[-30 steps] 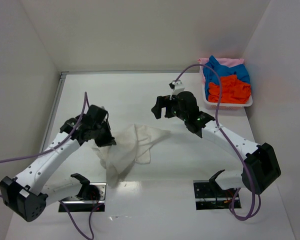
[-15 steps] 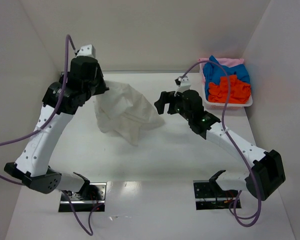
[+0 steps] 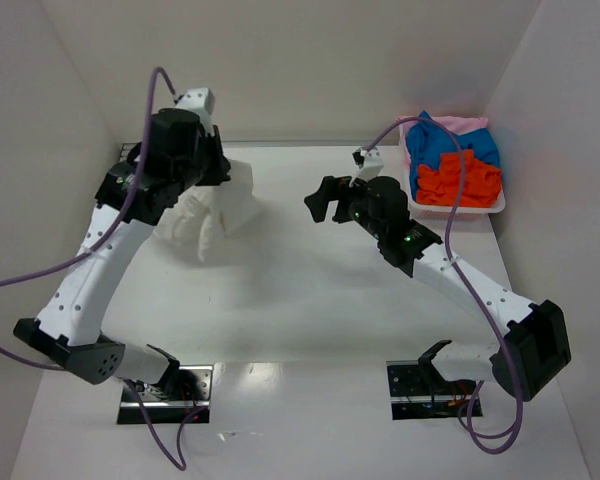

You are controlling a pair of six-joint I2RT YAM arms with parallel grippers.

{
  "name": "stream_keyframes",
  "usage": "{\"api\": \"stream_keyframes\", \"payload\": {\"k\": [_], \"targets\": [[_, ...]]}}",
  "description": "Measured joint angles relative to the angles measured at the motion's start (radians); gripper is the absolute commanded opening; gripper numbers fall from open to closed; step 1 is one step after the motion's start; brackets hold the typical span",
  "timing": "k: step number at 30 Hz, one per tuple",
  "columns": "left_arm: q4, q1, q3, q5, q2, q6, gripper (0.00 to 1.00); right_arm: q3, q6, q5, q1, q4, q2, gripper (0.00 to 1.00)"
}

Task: Fold and stack the t-shirts
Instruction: Flatten out the tshirt

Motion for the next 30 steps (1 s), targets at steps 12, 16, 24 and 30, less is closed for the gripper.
{"api": "stream_keyframes", "payload": {"k": [12,16,24,30], "targets": [[0.067,-0.029,-0.421,0.282,0.026,-0.032,0.03,-0.055,0.018,0.093,-0.032,-0.029,-0.136,1.00],[0.093,-0.029,-0.431,0.334,0.026,-0.037,0.03,-0.055,0.023,0.070,-0.043,-0.032,-0.143,1.00],[0.270,-0.029,-0.431,0.393,0.093,-0.172,0.10,-0.137,0.029,-0.067,-0.043,-0.031,-0.192,1.00],[0.381,-0.056,-0.433,0.430,0.235,-0.257,0.79,-0.158,0.032,-0.036,-0.043,-0.081,-0.266,1.00]]}}
